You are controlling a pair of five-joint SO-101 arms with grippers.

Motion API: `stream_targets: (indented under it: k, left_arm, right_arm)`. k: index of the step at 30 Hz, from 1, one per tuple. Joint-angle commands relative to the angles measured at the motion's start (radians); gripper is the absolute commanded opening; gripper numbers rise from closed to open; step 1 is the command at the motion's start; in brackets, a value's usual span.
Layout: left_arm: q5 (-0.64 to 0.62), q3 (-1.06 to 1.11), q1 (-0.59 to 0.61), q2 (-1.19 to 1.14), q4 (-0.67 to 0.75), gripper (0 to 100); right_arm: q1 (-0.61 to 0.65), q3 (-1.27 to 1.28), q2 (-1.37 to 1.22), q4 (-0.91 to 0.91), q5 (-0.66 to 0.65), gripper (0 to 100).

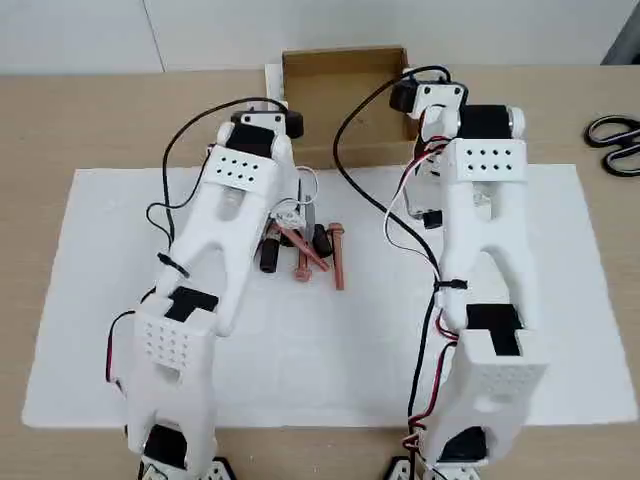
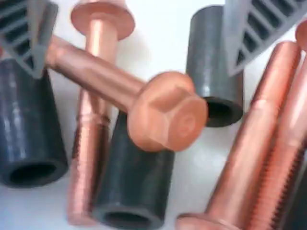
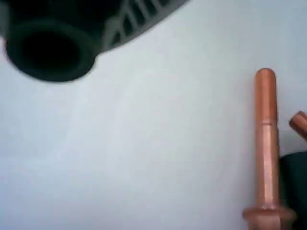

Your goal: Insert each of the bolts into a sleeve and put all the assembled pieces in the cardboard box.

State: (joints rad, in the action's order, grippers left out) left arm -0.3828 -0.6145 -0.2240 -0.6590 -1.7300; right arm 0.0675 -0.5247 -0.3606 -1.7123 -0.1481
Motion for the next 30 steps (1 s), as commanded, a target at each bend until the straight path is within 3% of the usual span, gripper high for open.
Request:
stream_targets:
  k: [1,12,24,30]
  left_arm:
    - [-0.006,-0.041,-0.018,0.109,-0.023,24]
    - [-0.285,0.071,-0.095,0.126,-0.023,24]
    - [-0.315,0.074,-0.087,0.123,-0.021,24]
    - [-0.425,0.074,-0.058,0.121,-0.015,24]
  right_arm:
    - [-0.012,-0.003,0.067,-0.004,-0.009,0.5]
    - [-0.012,-0.003,0.064,0.005,-0.009,0.5]
    - [-0.012,-0.002,0.064,0.005,-0.009,0.5]
    - [-0.012,-0.002,0.064,0.005,-0.009,0.5]
